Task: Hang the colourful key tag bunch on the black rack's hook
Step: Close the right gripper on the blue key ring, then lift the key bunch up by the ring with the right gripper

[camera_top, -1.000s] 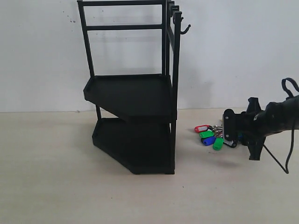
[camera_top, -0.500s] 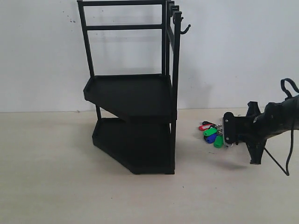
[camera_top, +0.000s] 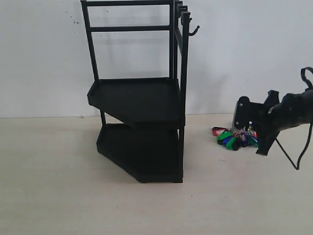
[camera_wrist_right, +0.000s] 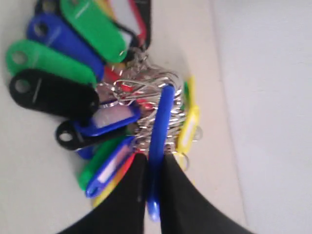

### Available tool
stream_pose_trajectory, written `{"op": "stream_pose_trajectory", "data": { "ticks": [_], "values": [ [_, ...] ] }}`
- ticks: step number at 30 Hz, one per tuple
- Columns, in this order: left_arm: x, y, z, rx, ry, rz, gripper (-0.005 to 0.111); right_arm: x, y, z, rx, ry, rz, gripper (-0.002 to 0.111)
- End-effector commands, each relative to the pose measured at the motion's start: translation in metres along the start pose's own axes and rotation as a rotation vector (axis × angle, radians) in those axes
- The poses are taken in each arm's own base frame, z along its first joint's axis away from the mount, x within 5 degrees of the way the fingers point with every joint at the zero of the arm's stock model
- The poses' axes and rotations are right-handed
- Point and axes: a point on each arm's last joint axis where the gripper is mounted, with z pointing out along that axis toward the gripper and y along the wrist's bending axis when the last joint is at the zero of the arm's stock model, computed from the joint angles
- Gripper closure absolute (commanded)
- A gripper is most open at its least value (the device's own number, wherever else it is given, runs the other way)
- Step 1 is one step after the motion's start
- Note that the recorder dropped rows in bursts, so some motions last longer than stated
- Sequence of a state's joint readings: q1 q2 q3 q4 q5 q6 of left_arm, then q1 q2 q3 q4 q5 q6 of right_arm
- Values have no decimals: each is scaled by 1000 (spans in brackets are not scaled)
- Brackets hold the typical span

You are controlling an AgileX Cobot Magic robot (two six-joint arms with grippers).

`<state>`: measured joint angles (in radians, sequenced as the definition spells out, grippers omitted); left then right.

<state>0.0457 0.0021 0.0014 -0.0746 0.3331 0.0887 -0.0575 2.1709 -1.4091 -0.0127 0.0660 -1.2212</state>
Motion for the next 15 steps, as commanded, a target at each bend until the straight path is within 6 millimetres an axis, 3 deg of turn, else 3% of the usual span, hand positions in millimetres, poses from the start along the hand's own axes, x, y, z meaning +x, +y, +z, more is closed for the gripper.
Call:
{"op": "stream_pose_trajectory", "data": {
  "ticks": [1,15],
  "values": [
    [-2,0,0,-1,-16,-22,102,-9,-28,-29,102,-39,89,109],
    [-1,0,0,-1,-13,-22,102,-19,-60,-87,102,-98,924,109]
  ]
}}
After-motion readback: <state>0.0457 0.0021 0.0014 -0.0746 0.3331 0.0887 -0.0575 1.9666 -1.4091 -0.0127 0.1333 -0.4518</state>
